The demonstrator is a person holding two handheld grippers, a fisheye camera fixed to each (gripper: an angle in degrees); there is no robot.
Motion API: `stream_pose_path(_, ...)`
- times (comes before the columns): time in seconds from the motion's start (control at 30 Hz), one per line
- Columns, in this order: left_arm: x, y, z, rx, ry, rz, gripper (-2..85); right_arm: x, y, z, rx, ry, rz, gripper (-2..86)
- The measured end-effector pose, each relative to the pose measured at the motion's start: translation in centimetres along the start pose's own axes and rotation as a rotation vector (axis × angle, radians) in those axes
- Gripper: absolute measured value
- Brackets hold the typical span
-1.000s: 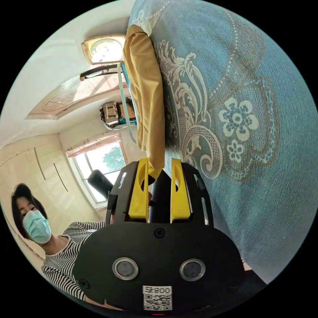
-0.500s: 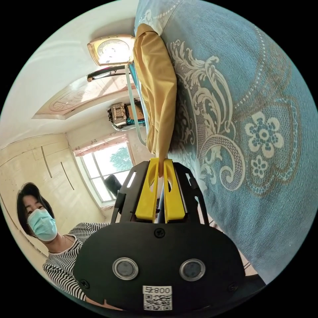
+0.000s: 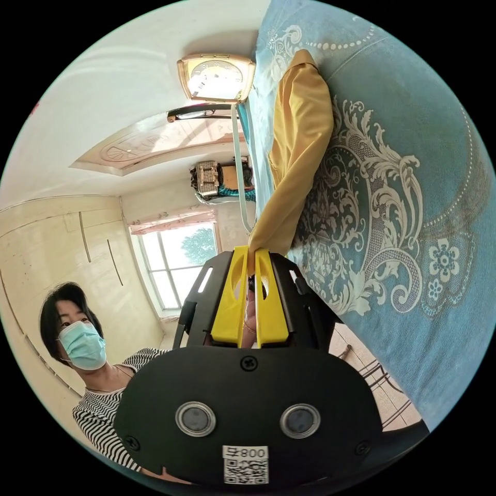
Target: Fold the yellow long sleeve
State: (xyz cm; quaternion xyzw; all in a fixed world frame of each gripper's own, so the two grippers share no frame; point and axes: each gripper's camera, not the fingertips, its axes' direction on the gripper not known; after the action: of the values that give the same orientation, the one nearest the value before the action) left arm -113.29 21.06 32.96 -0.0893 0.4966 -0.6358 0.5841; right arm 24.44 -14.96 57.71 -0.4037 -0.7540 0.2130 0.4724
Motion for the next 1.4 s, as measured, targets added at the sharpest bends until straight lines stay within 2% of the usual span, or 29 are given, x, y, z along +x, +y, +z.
stream_pose_path(0.1, -1.0, -1.1, -1.4, 0.049, 0.010, -0.032, 12.6, 0.0, 0.8, -0.4, 0.010, -0.003, 0.003, 1.9)
stream_pose_path(0.3, -0.9, -2.3, -3.3, 0.054, -0.081, -0.003, 5.3, 0.4, 2.5, -1.0, 0.015, 0.012, 0.013, 1.9)
stream_pose_path(0.87, 4.5, 4.9, -8.0, -0.137, -0.158, 0.283, 3.0, 1.4, 13.6, -5.7, 0.089, 0.003, -0.033, 2.0)
stream_pose_path(1.13, 0.8, 8.6, -8.1, -0.194, -0.178, 0.180, 2.9, 6.5, 18.2, -8.1, 0.097, 0.132, 0.048, 2.5)
stream_pose_path(1.4, -1.1, 10.5, -8.3, -0.177, -0.165, 0.102, 2.8, 12.2, 23.6, -9.9, 0.189, 0.074, 0.174, 4.4)
